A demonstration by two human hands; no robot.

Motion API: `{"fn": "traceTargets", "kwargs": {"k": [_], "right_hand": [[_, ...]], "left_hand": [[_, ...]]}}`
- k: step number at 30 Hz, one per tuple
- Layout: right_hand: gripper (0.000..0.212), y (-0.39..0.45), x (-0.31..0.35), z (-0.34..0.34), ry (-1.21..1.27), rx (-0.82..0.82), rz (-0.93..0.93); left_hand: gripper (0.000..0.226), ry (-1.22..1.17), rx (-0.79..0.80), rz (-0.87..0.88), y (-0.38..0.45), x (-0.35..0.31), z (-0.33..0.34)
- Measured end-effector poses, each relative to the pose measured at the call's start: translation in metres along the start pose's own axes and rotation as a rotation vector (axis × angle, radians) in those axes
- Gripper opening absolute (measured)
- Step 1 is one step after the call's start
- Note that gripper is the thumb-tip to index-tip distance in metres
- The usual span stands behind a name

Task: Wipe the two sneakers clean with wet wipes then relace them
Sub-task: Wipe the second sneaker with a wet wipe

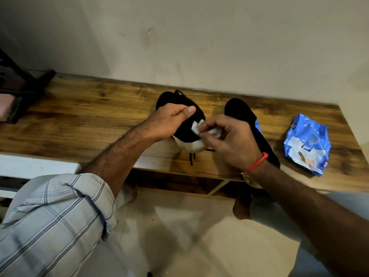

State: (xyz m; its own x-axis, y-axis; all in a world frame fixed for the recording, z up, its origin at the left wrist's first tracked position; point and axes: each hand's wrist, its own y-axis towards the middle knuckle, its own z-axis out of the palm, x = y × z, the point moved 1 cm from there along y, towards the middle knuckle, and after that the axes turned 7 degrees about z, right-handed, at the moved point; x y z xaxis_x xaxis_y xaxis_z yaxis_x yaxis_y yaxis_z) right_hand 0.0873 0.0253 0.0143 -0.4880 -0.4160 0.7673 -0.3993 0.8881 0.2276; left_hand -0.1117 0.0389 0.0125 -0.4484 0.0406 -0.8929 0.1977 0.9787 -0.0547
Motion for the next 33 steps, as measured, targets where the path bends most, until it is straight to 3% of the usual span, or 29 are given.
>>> {"fn": "traceTargets", "kwargs": {"k": [2, 4, 7, 11, 17, 21, 23, 28, 31, 33], "right_hand": [[0.01, -0.004, 0.007, 0.01, -0.14, 0.061, -0.168], [0.009, 0.001, 0.004, 0.009, -0.141, 0.009, -0.19], [0.009, 0.012, -0.009, 0.0, -0.121, -0.117, -0.102], [0.011, 0.015, -0.024, -0.004, -0.148, -0.111, 0.107], [0.01, 0.006, 0.003, 0.013, -0.086, -0.099, -0.126], [0.009, 0.027, -0.04, 0.002, -0.221, -0.119, 0.182], [0.01, 0.033, -0.05, -0.006, -0.176, -0.129, 0.274], [0.01, 0.041, -0.053, -0.016, -0.006, -0.141, 0.353], [0.014, 0.044, -0.058, -0.021, -0.013, -0.136, 0.392], [0.016, 0.046, -0.06, -0.024, -0.017, -0.152, 0.42]], "left_hand": [[0.04, -0.032, -0.021, -0.013, -0.001, -0.001, 0.0], [0.039, -0.074, -0.032, -0.028, -0.001, 0.0, 0.0], [0.043, -0.135, -0.06, -0.052, 0.0, 0.001, -0.003], [0.035, -0.145, -0.043, -0.027, -0.001, 0.001, -0.003], [0.037, -0.145, -0.065, 0.01, -0.004, 0.0, -0.001], [0.037, -0.077, -0.084, 0.004, -0.004, 0.002, -0.008], [0.038, -0.008, 0.006, -0.015, -0.007, 0.005, -0.012], [0.045, 0.383, 0.365, -0.101, -0.015, 0.015, -0.008], [0.04, 0.46, 0.396, -0.153, -0.016, 0.015, -0.01], [0.044, 0.484, 0.326, -0.142, -0.015, 0.015, -0.013]]}}
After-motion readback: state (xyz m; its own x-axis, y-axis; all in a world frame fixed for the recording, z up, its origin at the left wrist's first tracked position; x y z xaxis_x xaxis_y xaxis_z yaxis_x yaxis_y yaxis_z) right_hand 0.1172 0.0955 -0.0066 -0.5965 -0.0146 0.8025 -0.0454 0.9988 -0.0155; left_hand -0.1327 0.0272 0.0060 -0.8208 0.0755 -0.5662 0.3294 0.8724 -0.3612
